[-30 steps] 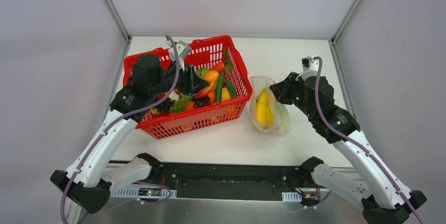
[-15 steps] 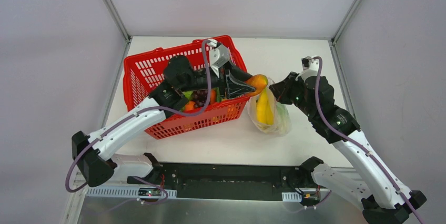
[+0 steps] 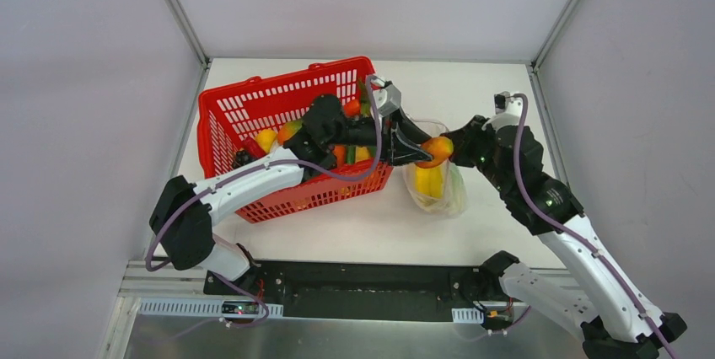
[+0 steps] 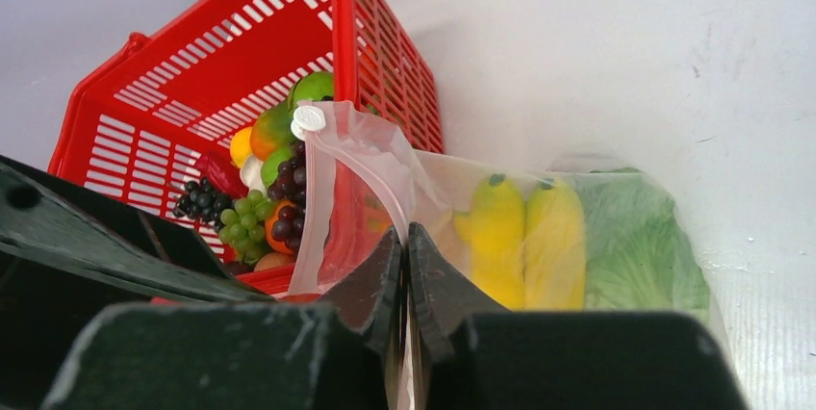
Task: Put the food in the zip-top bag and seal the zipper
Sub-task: Place the fake fruit in the zipper food storage bag.
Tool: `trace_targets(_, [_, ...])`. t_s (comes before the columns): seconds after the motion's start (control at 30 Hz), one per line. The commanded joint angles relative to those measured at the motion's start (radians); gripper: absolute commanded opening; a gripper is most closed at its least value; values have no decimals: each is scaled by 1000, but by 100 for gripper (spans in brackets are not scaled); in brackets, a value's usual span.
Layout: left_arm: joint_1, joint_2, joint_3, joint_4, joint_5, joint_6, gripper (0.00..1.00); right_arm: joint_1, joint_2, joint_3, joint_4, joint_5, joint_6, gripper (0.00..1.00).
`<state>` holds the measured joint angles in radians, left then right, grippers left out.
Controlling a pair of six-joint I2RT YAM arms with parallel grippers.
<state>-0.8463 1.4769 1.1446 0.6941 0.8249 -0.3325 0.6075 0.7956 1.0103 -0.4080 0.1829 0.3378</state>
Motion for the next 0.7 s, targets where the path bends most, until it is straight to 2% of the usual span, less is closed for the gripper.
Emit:
trace_targets(0.0, [-25, -32, 25, -184, 4, 180, 1, 2, -29, -1, 56, 62, 17, 7])
trace_targets(0.07, [-29, -32, 31, -266, -26, 231, 13, 2, -29, -4, 60, 70, 20, 7])
trace_targets(0.13, [-35, -31, 43, -328, -57, 267, 33, 2, -30, -8, 71, 76, 25, 7])
trace_targets(0.17, [-38, -29, 52, -359, -65, 280, 38, 2, -31, -10, 74, 79, 29, 7])
trace_targets(0.4, [-40, -70, 78, -473, -109, 311, 67, 2, -49, -21, 77, 99, 40, 7])
trace_targets(0.67, [-40, -154, 78, -550, -160, 350, 73, 1, -56, -26, 77, 98, 47, 8])
